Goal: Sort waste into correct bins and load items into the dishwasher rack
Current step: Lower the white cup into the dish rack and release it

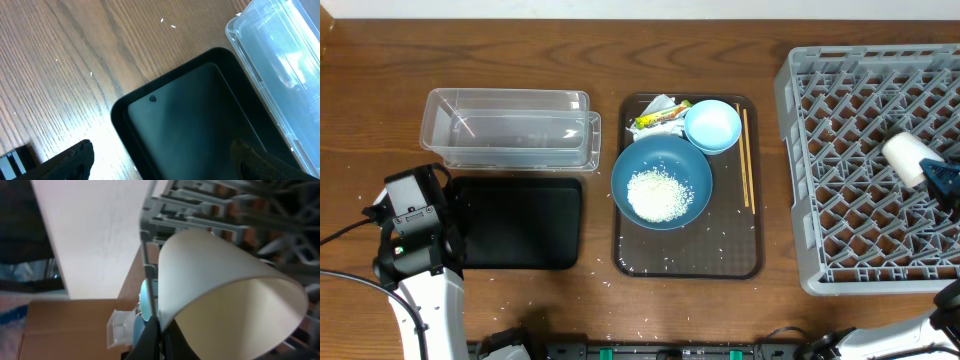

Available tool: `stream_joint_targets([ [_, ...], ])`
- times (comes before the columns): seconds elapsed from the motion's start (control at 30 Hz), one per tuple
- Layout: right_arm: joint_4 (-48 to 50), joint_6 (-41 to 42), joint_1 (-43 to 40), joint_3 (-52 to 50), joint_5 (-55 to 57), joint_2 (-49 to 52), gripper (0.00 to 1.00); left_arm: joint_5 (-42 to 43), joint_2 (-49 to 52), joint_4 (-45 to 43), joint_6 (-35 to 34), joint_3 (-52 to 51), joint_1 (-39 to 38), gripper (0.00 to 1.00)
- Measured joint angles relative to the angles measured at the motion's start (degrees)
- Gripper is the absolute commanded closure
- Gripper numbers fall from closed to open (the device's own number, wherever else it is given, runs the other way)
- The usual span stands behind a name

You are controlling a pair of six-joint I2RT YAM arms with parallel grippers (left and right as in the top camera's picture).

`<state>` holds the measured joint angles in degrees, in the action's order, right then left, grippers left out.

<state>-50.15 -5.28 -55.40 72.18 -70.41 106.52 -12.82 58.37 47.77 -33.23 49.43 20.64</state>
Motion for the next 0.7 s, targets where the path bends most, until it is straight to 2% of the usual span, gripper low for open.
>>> stream_joint_targets([
  [0.37,-4.33,3.26,-2.51,0.00,1.73,0.00,0.99,0.00,0.00,0.02,0.00,0.00,0.00,0.11],
  [0.47,-5.25,4.37,-2.78,0.00,2.01,0.00,0.96,0.00,0.00,0.02,0.00,0.00,0.00,0.10],
  [0.7,-7.32,6.40,-4.09,-0.13,9.11,-0.55,0.71,0.00,0.00,0.00,0.00,0.00,0.00,0.11],
])
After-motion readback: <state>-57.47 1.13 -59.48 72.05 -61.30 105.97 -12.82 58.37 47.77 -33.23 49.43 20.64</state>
